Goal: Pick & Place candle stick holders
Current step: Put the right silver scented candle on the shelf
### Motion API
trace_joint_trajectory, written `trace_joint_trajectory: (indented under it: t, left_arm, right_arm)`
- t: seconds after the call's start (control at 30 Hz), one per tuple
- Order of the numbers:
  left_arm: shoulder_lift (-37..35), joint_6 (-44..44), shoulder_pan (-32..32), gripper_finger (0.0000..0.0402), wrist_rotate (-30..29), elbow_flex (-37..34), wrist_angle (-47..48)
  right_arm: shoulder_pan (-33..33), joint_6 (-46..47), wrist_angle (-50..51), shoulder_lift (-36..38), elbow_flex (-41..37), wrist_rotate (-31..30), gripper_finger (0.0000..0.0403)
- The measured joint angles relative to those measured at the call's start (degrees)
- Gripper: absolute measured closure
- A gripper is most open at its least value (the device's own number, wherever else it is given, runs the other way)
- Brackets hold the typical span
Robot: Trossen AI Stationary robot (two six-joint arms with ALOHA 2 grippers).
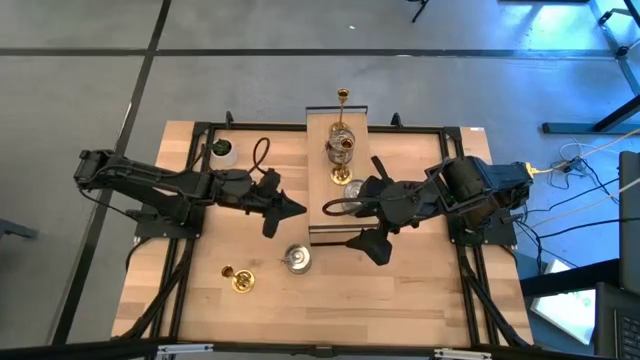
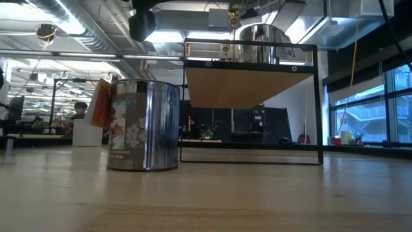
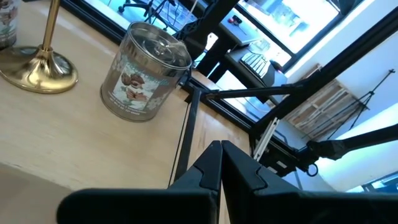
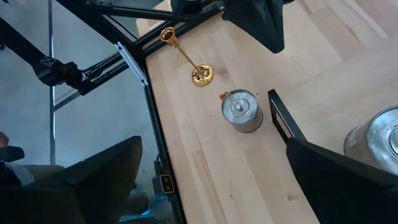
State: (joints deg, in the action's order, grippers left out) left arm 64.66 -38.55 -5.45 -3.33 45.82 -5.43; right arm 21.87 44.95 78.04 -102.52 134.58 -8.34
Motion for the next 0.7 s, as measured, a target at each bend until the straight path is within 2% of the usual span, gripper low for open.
trace_joint_trajectory:
  t: [0.23, 0.43, 0.7]
  left_arm:
    - [0.24, 2.11, -0.04, 0.0400, -1.43, 0.00, -0.03]
    - [0.39, 2.28, -0.04, 0.0400, -1.03, -0.02, 0.03]
    - [0.39, 2.28, -0.07, 0.0400, -1.08, -0.02, 0.02]
  right_arm:
    - [0.00, -0.05, 0.01, 0.00, -0.02, -0.14, 0.0003]
    - [-0.60, -4.49, -6.41, 0.00, -0.04, -13.99, 0.0003]
    - [-2.30, -4.50, -19.13, -0.09, -0.04, -17.16, 0.0003]
